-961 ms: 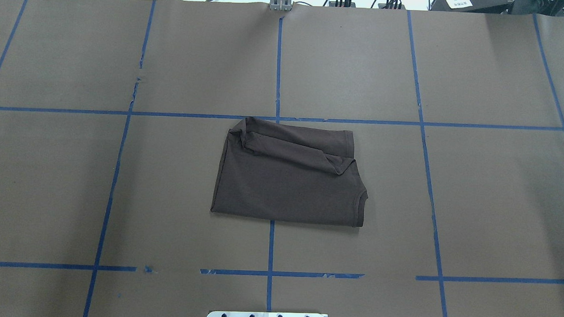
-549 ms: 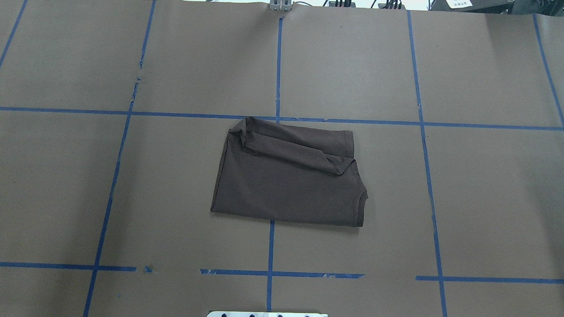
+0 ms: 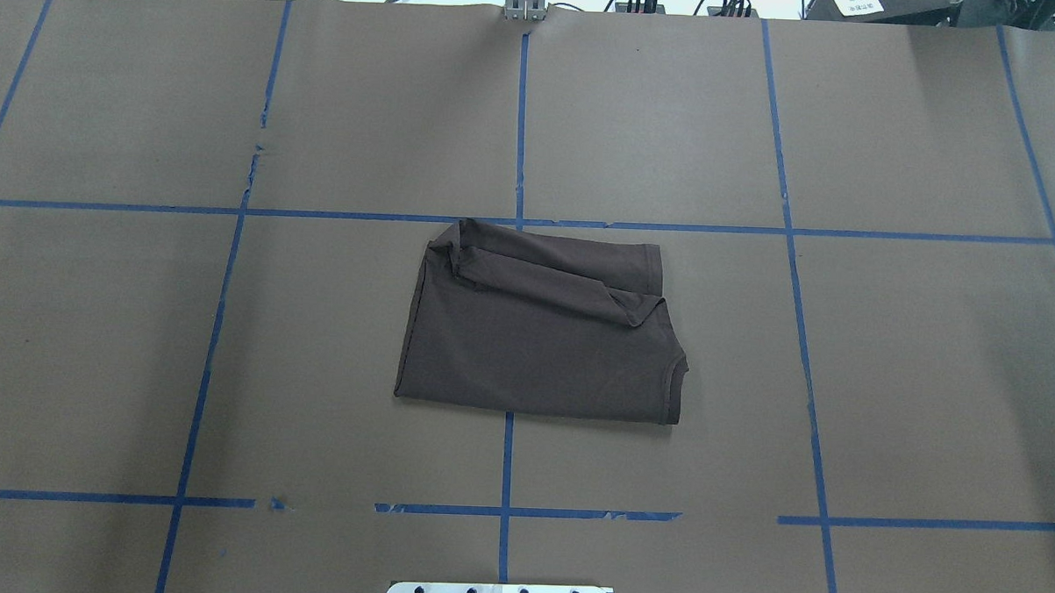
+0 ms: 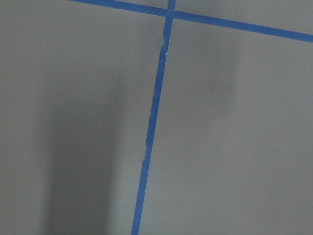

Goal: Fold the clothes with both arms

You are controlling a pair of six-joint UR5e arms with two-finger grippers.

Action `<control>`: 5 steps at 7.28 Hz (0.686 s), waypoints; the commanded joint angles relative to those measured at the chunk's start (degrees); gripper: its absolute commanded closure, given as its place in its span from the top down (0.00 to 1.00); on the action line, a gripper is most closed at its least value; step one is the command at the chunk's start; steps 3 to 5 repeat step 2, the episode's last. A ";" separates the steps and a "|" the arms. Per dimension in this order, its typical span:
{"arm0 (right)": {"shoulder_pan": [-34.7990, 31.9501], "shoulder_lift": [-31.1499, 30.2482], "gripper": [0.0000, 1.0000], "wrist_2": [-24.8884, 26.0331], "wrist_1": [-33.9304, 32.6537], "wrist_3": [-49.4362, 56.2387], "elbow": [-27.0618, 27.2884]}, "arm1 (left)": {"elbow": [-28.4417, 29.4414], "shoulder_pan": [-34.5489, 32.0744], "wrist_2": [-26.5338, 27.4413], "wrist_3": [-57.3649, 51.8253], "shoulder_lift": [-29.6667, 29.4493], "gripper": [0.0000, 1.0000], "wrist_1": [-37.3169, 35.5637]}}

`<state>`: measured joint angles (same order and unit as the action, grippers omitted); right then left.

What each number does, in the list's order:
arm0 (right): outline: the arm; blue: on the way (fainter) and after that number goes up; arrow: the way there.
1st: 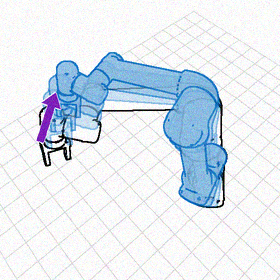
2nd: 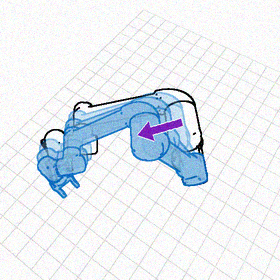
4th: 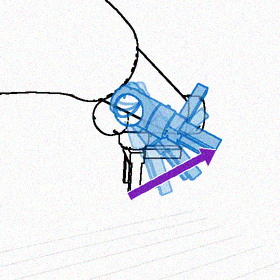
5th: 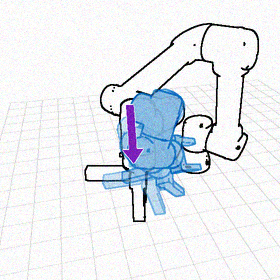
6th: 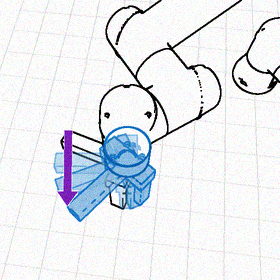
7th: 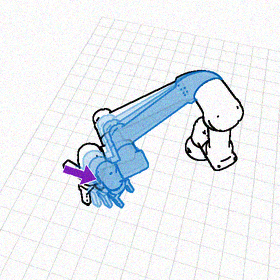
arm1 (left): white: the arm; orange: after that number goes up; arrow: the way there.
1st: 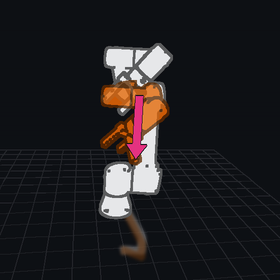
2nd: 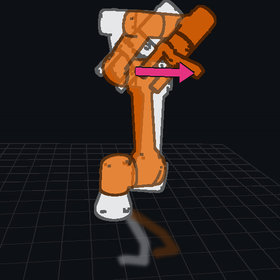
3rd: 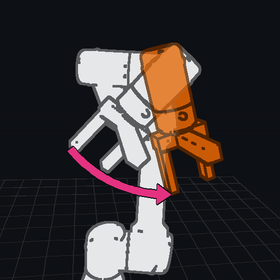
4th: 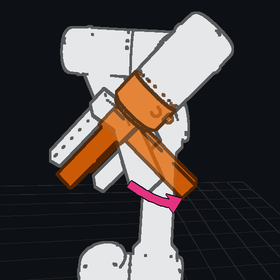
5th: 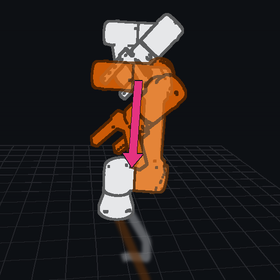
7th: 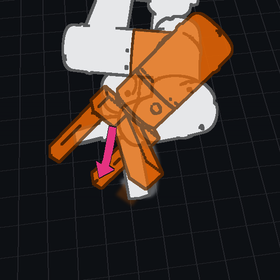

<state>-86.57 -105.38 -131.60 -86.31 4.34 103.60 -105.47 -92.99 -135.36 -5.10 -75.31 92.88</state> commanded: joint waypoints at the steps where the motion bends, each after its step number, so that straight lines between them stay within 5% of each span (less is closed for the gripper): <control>1: 0.00 0.00 1.00 -0.76 0.00 -0.04 0.02 | 0.00 0.00 0.54 0.00 0.17 1.00 -0.07; 5: 0.00 0.00 1.00 -0.76 0.00 -0.04 0.02 | 0.09 -0.09 0.63 0.00 0.25 1.00 -0.07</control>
